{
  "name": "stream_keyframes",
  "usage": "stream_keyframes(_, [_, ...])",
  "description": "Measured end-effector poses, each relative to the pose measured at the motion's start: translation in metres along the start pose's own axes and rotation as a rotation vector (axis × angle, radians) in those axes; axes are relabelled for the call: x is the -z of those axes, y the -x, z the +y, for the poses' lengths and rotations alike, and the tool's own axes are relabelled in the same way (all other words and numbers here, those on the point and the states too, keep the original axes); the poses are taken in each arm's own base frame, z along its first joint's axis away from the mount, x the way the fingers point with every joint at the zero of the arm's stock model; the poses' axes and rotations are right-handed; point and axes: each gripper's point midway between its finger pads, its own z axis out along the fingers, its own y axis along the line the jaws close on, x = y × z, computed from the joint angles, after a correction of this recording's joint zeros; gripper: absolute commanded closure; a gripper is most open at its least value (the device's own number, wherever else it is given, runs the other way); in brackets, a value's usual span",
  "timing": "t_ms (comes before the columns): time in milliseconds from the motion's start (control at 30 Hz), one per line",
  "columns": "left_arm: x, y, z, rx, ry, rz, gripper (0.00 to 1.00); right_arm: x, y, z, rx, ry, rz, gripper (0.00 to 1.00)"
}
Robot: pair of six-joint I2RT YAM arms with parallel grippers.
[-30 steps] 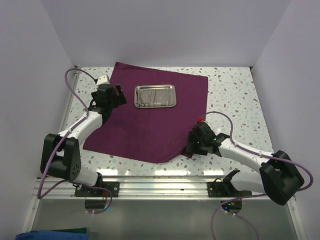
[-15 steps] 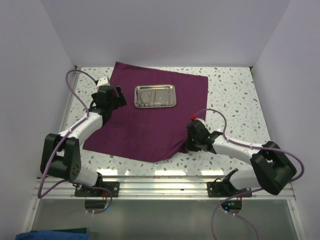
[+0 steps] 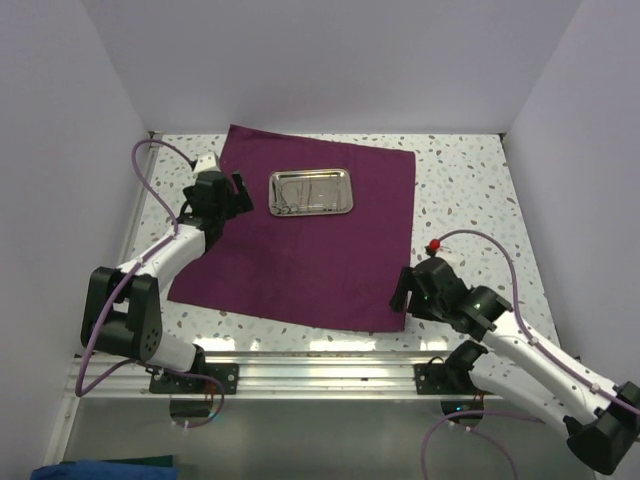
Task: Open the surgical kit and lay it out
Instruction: Smooth out the surgical kit at the center of the board.
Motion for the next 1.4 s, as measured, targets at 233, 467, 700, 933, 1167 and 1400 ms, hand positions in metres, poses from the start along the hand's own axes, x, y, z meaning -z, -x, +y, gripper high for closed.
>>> stream_keyframes(233, [0.0,-0.001,-0.001,0.0,-0.006,0.004,0.0,0.021,0.008,-0.014,-0.051,-0.006,-0.077,0.11])
stream_keyframes(467, [0.0,-0.001,-0.006,0.002,-0.033,0.013,0.0,0.01,0.032,0.006,-0.058,0.007,-0.14,0.02])
stream_keyframes(700, [0.0,0.009,-0.015,0.017,-0.057,0.001,0.0,-0.041,0.122,0.061,-0.115,0.008,-0.163,0.02])
stream_keyframes(933, [-0.002,0.019,-0.022,0.023,-0.075,-0.011,0.0,-0.092,0.244,0.018,-0.246,-0.178,-0.291,0.05])
stream_keyframes(1167, [-0.008,0.013,-0.021,0.018,-0.068,0.004,0.0,-0.138,0.33,0.019,-0.217,-0.23,-0.353,0.22])
stream_keyframes(1400, [-0.01,0.011,-0.016,0.015,-0.039,0.002,0.0,-0.189,0.363,-0.027,-0.25,-0.32,-0.319,0.26])
